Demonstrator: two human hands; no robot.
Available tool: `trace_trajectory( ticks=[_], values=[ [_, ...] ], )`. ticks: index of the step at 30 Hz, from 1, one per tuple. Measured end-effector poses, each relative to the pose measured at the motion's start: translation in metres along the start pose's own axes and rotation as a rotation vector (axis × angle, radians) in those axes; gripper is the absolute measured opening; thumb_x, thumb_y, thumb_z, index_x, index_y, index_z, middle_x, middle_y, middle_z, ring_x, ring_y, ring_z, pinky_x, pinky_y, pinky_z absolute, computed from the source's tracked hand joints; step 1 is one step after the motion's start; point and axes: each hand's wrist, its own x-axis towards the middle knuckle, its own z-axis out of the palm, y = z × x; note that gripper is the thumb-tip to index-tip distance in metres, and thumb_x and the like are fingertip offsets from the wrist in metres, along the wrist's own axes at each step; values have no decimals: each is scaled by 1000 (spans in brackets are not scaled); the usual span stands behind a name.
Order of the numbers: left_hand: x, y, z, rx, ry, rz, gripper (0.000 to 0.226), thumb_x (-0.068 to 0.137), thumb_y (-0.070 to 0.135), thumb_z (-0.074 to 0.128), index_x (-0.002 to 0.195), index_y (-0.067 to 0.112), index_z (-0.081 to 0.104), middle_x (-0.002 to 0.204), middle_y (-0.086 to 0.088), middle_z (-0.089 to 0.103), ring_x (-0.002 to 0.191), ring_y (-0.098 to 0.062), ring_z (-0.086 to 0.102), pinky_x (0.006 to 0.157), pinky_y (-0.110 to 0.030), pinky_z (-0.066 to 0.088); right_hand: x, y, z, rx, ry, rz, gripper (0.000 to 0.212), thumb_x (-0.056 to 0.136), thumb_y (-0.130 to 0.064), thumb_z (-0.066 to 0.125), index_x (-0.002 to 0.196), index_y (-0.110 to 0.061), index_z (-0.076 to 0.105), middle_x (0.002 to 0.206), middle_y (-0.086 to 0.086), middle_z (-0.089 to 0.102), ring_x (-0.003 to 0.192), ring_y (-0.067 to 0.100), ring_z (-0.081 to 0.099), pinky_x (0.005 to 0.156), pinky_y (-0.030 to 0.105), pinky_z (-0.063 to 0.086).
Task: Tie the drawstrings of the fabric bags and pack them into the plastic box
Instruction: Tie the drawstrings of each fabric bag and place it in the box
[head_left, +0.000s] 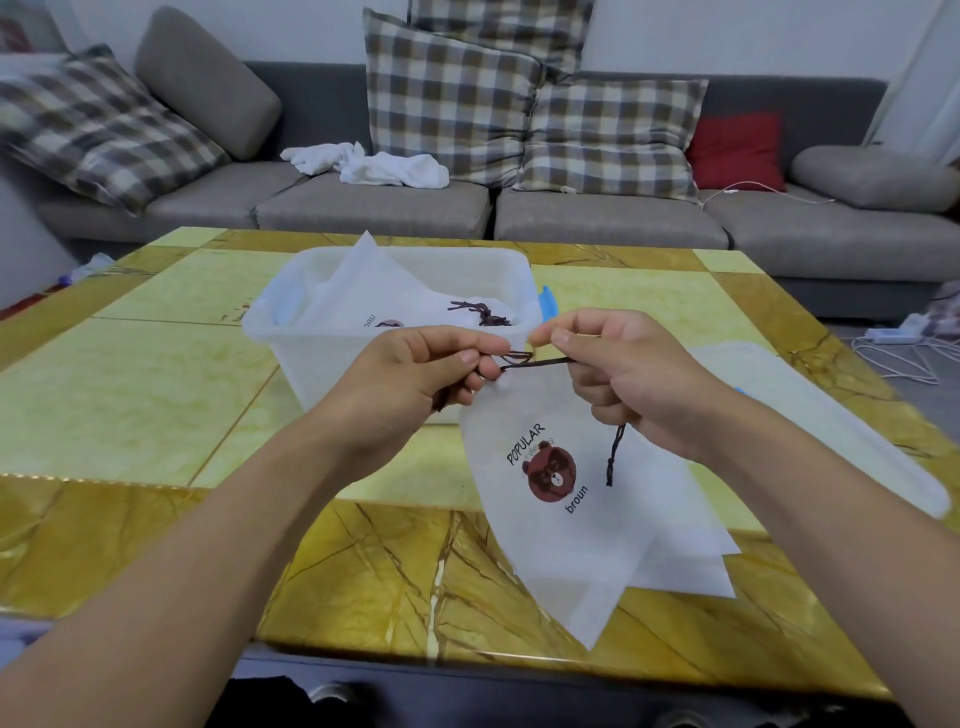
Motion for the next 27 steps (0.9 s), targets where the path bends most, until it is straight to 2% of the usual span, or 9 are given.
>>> trace_trajectory(
  ticks=[3, 6, 8, 11, 14, 16, 22, 25, 27],
  values=[
    [-3, 5, 2, 88, 38, 7, 17, 87, 14, 70, 103, 8, 75, 84, -4, 70, 75, -11, 58, 71, -22, 48, -9, -12, 1, -116, -72, -135, 25, 97, 5, 44, 104, -9, 63, 59, 4, 37, 46, 9, 23, 41, 17, 20],
    [-7, 4, 13, 179, 35, 3, 32, 66, 26, 86, 92, 9, 77, 74, -7, 64, 71, -15, 55, 69, -27, 45, -17, -23, 10, -246, -135, -307, 23, 95, 12, 44, 103, -6, 57, 62, 5, 48, 46, 3, 38, 49, 12, 32],
    [-8, 4, 23, 249, 53, 42, 10, 78, 23, 81, 81, 14, 79, 71, -15, 66, 66, -15, 52, 65, -30, 42, -18, -24, 18, -371, -141, -376, 22, 95, 6, 48, 102, -14, 56, 63, -5, 53, 57, 13, 48, 59, 21, 38],
    [-6, 3, 34, 296, 117, 57, 33, 94, 15, 61, 65, 19, 76, 61, -5, 60, 58, -12, 48, 59, -25, 41, -13, -18, 23, -459, -85, -412, 17, 97, -3, 52, 102, -19, 56, 64, -7, 56, 66, 30, 51, 63, 32, 41],
    [-4, 4, 37, 211, 183, 13, 34, 98, 17, 53, 72, 10, 75, 60, -1, 58, 57, -13, 46, 55, -23, 39, -5, -12, 17, -447, 30, -367, 11, 98, -10, 58, 105, -17, 62, 65, -8, 58, 54, 14, 49, 59, 26, 41],
    [-2, 2, 35, 176, 251, 2, 37, 99, 17, 51, 72, 12, 75, 60, 0, 57, 57, -13, 46, 56, -25, 38, -1, -10, 11, -442, 61, -300, 7, 97, -12, 62, 100, -11, 68, 67, -4, 62, 50, 1, 49, 54, 12, 37],
    [2, -3, 33, 126, 389, 47, 33, 96, 16, 52, 73, 12, 76, 60, 0, 59, 57, -13, 47, 57, -27, 40, -3, 1, 9, -423, 54, -199, 14, 94, -18, 69, 87, -10, 78, 64, -12, 63, 40, 2, 44, 43, 8, 32],
    [3, -2, 32, 91, 385, 65, 35, 96, 14, 50, 74, 9, 76, 61, -1, 59, 59, -13, 48, 55, -23, 41, -1, 3, 8, -472, 98, -255, 9, 92, -20, 71, 88, -21, 79, 92, -5, 72, 45, 4, 41, 49, 9, 31],
    [3, 0, 31, 76, 364, 59, 36, 98, 14, 49, 77, 9, 77, 62, -1, 59, 58, -12, 49, 53, -20, 43, -1, 2, 8, -523, 137, -313, 9, 93, -17, 69, 90, -19, 77, 92, -12, 70, 49, -1, 49, 56, 9, 33]
  ],
)
